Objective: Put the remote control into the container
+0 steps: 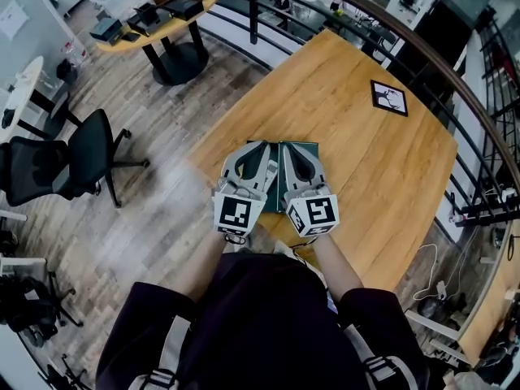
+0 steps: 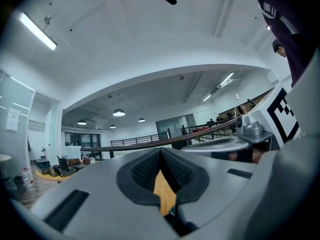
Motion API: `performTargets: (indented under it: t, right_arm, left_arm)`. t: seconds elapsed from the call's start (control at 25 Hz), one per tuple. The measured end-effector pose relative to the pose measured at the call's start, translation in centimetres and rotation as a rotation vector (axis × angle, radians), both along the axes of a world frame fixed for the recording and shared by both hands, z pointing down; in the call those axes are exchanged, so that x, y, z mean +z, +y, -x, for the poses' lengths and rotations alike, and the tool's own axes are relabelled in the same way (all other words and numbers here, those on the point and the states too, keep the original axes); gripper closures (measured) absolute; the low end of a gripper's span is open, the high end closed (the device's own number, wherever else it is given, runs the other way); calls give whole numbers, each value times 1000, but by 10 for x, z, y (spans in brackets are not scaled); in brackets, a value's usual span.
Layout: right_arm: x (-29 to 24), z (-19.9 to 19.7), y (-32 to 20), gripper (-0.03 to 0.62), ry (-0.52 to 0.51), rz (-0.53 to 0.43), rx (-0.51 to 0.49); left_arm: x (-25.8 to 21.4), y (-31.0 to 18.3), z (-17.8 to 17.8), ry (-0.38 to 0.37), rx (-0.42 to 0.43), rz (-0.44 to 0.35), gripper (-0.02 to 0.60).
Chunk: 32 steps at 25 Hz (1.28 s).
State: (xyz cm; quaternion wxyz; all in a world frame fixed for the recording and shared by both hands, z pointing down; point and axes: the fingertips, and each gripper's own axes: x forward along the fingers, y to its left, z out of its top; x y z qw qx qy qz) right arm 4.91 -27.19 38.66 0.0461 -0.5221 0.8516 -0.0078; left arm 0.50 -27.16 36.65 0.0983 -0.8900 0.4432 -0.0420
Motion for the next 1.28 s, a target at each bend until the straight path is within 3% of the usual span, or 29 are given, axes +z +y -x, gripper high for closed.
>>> performTargets:
  t: [0.56,1.28]
  right_arm:
    - [-20,16,3,577,36,-68,8]
    - [-24,17,8,577,45,-80,11]
  left_arm:
    - [-15,-3,17,24,-6,-42,569]
    - [-10,-1,25,29,-21,-27,569]
